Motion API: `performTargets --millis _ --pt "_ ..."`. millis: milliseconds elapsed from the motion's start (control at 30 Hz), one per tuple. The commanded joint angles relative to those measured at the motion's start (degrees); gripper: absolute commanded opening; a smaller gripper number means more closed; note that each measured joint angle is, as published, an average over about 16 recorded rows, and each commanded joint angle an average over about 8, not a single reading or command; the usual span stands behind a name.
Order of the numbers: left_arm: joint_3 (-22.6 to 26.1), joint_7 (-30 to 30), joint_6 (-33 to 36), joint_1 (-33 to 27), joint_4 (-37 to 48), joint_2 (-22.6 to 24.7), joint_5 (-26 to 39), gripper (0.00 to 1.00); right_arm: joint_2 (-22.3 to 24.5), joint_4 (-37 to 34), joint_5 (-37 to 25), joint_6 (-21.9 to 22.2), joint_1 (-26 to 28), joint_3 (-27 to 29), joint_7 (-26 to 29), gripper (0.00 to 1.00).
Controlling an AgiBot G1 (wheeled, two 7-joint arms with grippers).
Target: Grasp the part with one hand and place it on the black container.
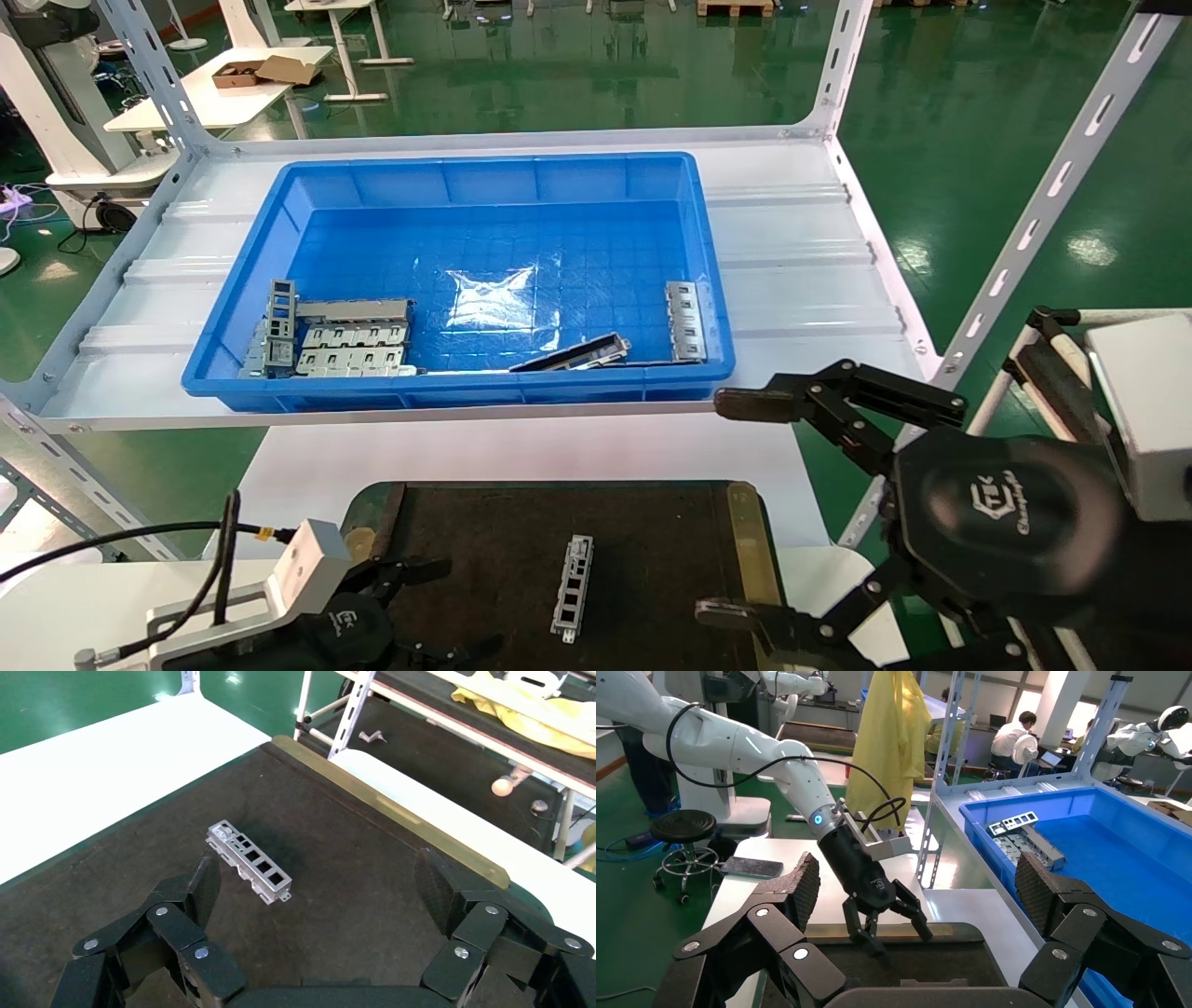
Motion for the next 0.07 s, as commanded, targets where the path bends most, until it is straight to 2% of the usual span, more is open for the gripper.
performTargets --millis 33,67 --pt "-0.42 1.25 2.2 -0.92 1.77 -0.38 -0.72 1.0 0.0 0.0 0.01 0.0 0.0 -0.01 0.0 1.0" --pt "-0.44 1.39 2.45 -1.05 2.01 -0.37 -0.77 1.0 0.0 0.0 0.01 0.0 0.0 -0.01 0.0 1.0"
